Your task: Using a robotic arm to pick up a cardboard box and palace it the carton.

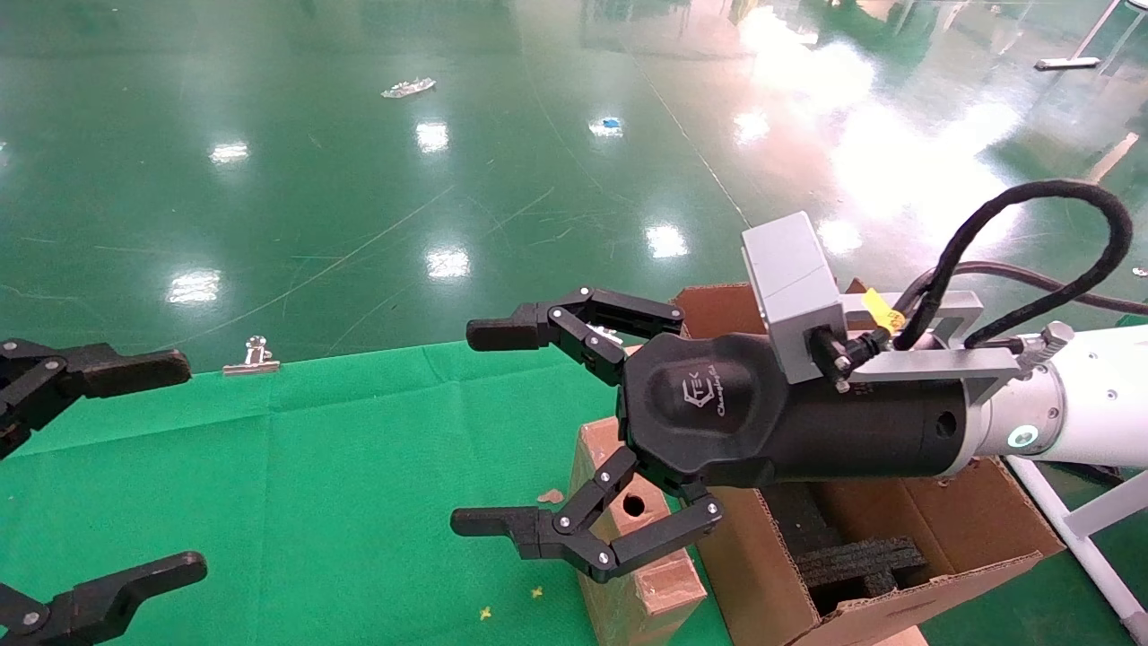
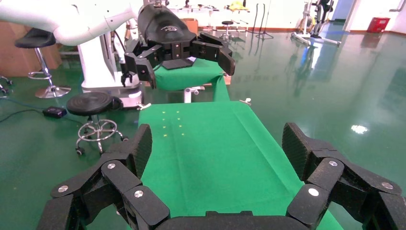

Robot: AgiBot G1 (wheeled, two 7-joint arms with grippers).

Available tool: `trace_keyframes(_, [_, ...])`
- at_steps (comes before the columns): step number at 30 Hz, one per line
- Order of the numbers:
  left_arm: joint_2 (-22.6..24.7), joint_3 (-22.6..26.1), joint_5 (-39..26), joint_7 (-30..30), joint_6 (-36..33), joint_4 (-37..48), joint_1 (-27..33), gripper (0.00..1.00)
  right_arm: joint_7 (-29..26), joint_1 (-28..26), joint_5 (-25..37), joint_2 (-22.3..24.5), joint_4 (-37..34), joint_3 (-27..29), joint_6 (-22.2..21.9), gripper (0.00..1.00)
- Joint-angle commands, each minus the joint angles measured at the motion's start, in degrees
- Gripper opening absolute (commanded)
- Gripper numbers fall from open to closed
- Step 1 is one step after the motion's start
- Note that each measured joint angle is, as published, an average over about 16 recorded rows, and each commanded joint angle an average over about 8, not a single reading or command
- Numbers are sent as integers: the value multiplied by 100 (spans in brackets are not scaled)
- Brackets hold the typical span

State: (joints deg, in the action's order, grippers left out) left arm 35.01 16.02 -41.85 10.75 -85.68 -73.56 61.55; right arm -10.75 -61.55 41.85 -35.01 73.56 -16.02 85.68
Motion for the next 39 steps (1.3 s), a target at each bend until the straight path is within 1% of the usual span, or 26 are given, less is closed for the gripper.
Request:
trace_keyframes(1, [0,0,0,0,0,0,0,100,0,0,0,0,0,0,0,100])
trace_keyframes(9, [0,1,0,-1,0,1,1,100,-4,-2,12,0,10,-8,3,100])
trace_keyframes(13, [0,2,1,-2,-1,3,2,100,-25,-24,123,0,101,-72,21,100])
trace_keyframes(16, [0,4,2,-3,-1,5,3,100,-77,-104,384,-27,229,-225,67,100])
trace_keyframes(20, [0,6,3,-4,-1,5,4,100,-207,-376,975,-150,361,-600,191,100])
trace_keyframes(24, [-1,8,4,-5,0,6,4,100,-351,-871,1776,-366,403,-1176,348,100])
trace_keyframes(28, [-2,10,5,-6,0,6,5,100,-487,-1523,2624,-612,426,-1934,446,100])
trace_keyframes(30, [-2,10,6,-7,1,6,5,100,-540,-1863,2935,-719,430,-2320,470,100])
trace_keyframes(34, [-3,12,7,-7,1,6,5,100,-597,-2556,3231,-824,426,-3006,496,100])
trace_keyframes(39, [-4,14,8,-9,2,6,6,100,-748,-3537,3316,-753,420,-3749,521,100])
